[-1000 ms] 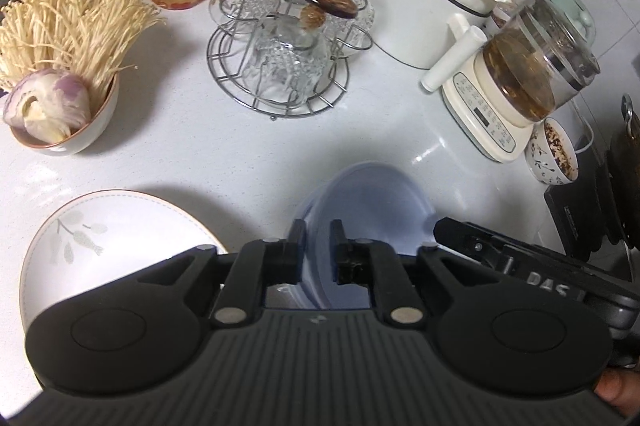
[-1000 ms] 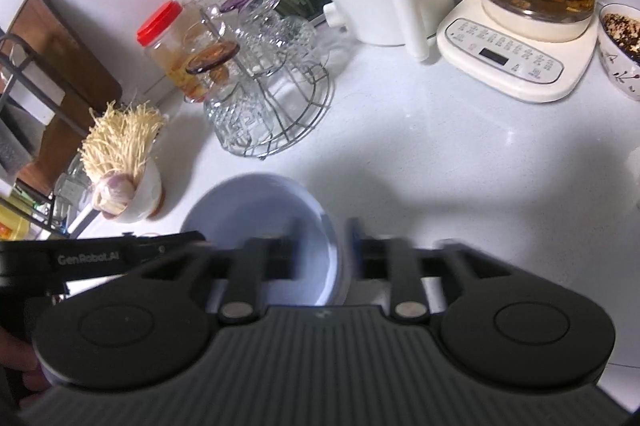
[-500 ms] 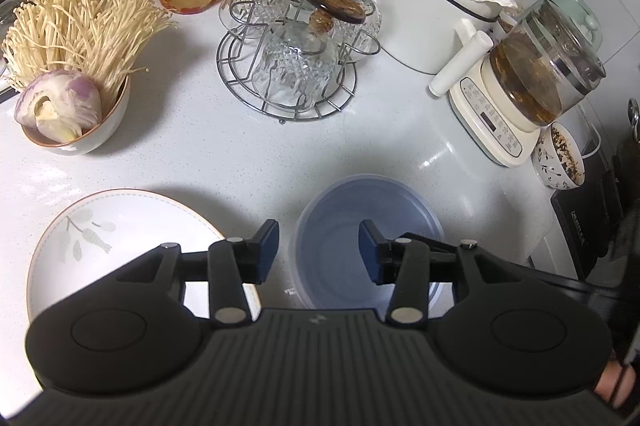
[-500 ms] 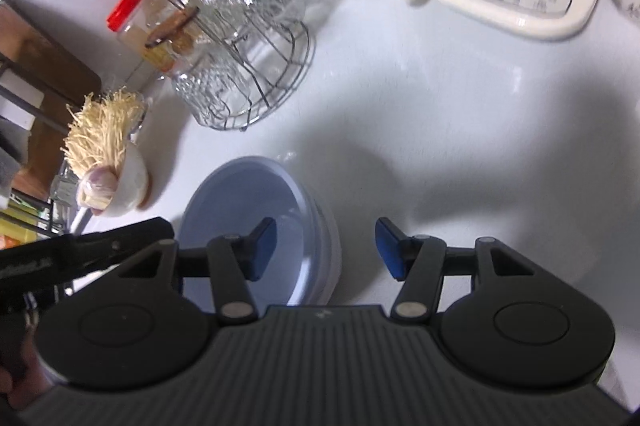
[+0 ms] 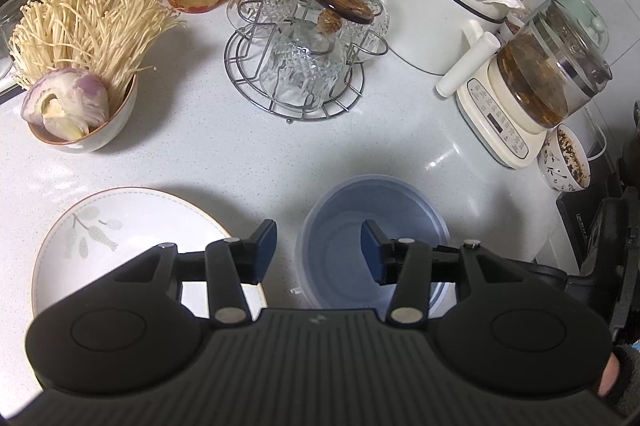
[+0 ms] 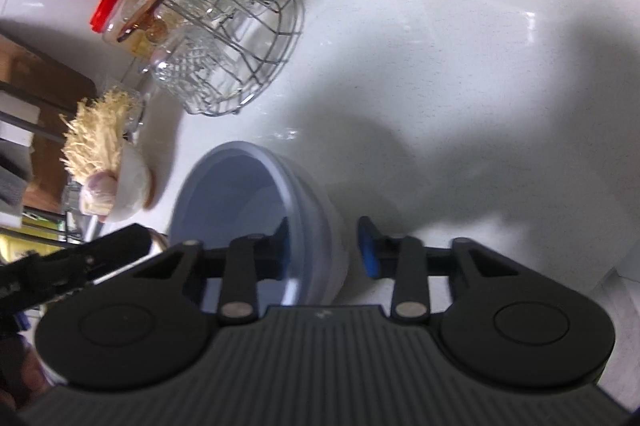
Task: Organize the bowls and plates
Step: 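Open both grippers and lift them away from the bowls, then close the right gripper on the nested bowls' rim while the left gripper grips it too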
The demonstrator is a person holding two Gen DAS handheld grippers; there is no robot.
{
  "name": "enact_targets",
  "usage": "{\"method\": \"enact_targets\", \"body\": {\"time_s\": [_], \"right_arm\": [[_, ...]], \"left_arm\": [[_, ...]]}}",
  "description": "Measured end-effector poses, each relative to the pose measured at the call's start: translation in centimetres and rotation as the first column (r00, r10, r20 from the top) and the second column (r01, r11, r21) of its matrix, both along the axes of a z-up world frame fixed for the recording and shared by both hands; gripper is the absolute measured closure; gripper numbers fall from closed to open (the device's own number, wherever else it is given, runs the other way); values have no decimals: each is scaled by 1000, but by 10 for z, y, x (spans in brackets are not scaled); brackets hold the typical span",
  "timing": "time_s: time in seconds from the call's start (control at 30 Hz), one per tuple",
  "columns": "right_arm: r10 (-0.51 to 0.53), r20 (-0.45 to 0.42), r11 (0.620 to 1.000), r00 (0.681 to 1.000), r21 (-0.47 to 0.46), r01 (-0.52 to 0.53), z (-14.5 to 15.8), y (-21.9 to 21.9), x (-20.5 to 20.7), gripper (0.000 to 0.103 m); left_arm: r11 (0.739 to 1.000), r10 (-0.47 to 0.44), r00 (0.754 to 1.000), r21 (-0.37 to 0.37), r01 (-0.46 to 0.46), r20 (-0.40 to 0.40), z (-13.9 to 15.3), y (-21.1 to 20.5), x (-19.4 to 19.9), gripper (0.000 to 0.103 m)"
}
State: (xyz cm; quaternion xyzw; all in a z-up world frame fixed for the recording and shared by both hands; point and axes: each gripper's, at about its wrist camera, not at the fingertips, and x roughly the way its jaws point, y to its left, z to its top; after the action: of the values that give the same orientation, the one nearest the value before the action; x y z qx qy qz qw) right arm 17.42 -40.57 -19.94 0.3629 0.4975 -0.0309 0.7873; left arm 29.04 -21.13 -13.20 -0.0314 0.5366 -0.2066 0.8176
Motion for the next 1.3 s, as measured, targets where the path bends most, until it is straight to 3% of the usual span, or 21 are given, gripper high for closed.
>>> {"method": "enact_targets", "body": {"time_s": [0.17, 0.2, 0.23, 0.87, 1.3], "right_arm": [[5, 3, 1000, 1000, -20, -5, 4, 0, 1, 76], [4, 4, 1000, 1000, -22, -4, 4, -1, 1, 79], [1, 4, 1000, 1000, -29, 0, 4, -2, 0, 90], [-114, -3, 992, 993, -61, 114, 7, -46, -29, 92], [-126, -4, 990, 992, -57, 126, 3, -56, -37, 89]], "left_arm": [[1000, -4, 1000, -3, 4, 1, 0, -4, 4, 50], [1000, -6, 1000, -4, 6, 0, 0, -5, 4, 50], [1000, -8, 1000, -4, 8, -2, -1, -6, 5, 49], [993, -110, 992, -53, 107, -61, -15, -55, 5, 46], [994, -111, 979, -42, 106, -173, -53, -75, -1, 47]]}}
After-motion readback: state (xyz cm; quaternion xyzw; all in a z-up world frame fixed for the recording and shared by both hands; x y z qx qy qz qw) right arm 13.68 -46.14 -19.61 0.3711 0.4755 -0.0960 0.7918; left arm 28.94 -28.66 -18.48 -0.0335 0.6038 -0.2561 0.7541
